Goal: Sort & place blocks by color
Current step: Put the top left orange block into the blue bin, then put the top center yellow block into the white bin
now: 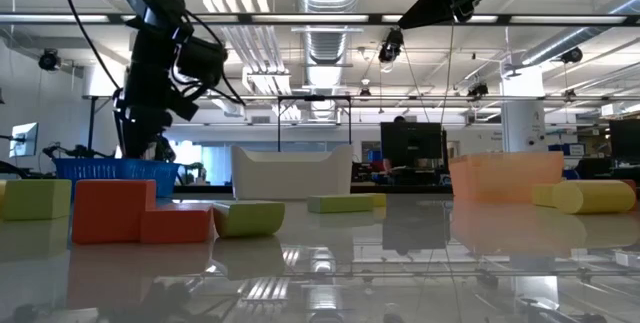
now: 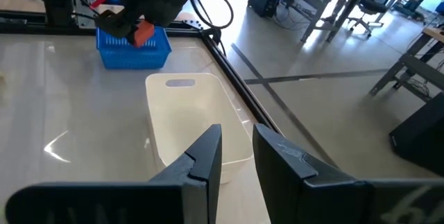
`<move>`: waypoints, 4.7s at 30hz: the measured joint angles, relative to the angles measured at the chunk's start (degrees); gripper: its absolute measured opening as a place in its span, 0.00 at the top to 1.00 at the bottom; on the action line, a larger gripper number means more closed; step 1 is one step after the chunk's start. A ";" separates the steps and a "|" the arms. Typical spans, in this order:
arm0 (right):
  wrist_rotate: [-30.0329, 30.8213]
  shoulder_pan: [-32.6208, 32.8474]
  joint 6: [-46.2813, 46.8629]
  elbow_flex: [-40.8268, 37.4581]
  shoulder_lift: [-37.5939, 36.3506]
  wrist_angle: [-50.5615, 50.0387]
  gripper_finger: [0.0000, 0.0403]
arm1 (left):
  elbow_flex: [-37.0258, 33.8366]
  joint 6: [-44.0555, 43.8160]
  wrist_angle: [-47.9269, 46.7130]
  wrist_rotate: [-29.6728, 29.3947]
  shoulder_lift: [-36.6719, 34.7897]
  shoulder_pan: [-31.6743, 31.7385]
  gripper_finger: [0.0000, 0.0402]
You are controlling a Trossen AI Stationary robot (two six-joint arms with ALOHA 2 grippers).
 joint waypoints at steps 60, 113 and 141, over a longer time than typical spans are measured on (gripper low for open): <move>-0.02 0.00 4.21 -0.17 0.02 0.44 0.82 | -3.13 3.55 6.57 -2.82 0.00 0.00 0.29; -14.74 7.15 10.81 8.87 18.80 -6.59 0.82 | -29.90 -5.50 83.12 -2.99 -40.91 -36.54 0.09; -19.03 6.62 -10.85 36.16 50.70 -36.05 0.58 | -31.73 -3.73 84.61 -3.41 -45.61 -36.52 0.09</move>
